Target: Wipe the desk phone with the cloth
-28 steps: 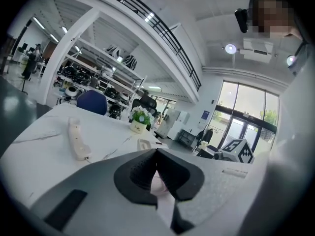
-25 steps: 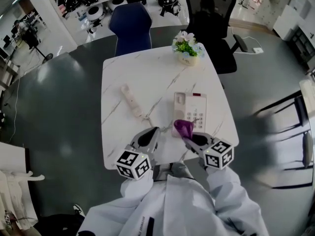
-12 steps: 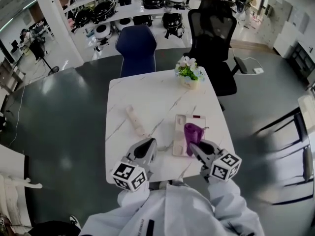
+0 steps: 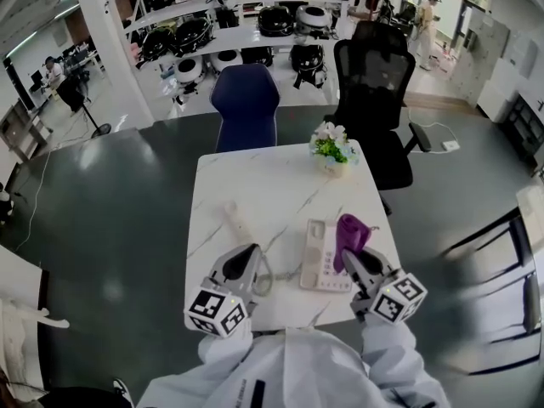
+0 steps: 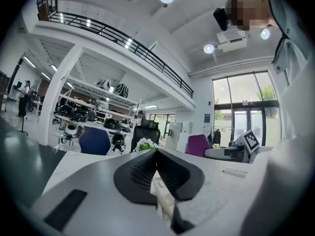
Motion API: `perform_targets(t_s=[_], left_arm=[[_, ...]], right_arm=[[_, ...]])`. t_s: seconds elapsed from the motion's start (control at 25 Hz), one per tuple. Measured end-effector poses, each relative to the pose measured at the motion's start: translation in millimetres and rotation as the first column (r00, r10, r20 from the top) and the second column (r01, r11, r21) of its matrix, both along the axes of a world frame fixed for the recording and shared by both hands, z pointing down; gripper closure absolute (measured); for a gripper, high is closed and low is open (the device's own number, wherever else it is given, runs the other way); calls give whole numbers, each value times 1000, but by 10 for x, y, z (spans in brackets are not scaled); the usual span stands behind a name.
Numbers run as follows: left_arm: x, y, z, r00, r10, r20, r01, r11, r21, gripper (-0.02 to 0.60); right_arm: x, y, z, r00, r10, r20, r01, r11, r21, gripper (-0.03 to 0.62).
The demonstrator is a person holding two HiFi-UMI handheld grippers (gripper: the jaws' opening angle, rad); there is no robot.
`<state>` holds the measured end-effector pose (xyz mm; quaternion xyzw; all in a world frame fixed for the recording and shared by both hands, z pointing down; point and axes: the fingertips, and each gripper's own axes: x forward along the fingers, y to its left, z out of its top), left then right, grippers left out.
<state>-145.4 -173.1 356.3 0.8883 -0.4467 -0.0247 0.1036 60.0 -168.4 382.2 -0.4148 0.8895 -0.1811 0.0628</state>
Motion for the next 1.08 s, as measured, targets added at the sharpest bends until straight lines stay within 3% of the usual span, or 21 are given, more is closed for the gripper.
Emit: perform_targets(t_s=[0.6,1.08], left_arm=[[-255,-75,-117,996,-93,4,93,995,31,584],[-212,-97,-109,994,-108,11,108,994,30,584]], right_arm=[[210,-167,-148,997,64,-31,-63,997,54,554],[258,-212,-115,997,59,-50,-56,997,56,555]])
